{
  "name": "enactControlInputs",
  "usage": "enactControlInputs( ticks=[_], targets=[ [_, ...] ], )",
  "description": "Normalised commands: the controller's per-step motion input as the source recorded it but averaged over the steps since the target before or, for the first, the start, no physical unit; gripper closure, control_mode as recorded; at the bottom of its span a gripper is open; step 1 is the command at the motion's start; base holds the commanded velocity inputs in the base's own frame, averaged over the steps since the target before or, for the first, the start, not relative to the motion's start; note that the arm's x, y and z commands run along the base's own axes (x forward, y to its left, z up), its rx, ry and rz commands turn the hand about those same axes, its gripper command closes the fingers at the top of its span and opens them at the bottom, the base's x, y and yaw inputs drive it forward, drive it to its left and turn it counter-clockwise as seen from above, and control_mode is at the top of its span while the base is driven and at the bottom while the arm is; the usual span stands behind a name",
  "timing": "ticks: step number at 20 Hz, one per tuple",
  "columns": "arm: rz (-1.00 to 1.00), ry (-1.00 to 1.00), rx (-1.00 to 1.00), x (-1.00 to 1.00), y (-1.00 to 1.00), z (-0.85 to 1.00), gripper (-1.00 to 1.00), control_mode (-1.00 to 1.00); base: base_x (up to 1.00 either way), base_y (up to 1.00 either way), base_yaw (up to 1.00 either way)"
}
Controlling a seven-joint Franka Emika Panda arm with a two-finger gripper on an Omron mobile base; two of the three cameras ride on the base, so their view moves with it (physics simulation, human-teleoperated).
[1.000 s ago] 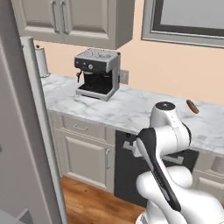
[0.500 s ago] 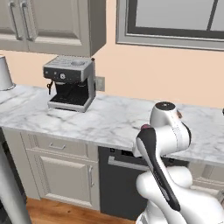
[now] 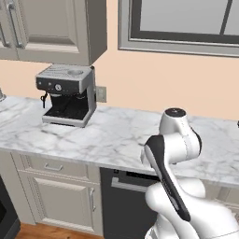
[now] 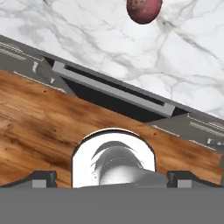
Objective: Place the sweet potato and onion inside the fridge drawer. Close the drawer after placing the vegetables.
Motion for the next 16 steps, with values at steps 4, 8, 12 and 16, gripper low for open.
enactControlInputs(
  ticks=[4, 8, 12, 16],
  targets=[
    [-0.29, 0.04, 0.0, 0.99, 0.16, -0.05, -1.0, -1.0, 0.0, 0.0, 0.0],
    [-0.13, 0.06, 0.05, 0.74, -0.31, -0.19, -1.0, -1.0, 0.0, 0.0, 0.0],
    [-0.1, 0.01, 0.03, 0.65, -0.18, -0.19, -1.0, -1.0, 0.0, 0.0, 0.0],
    [-0.04, 0.0, 0.0, 0.33, -0.26, -0.32, -1.0, -1.0, 0.0, 0.0, 0.0]
  ],
)
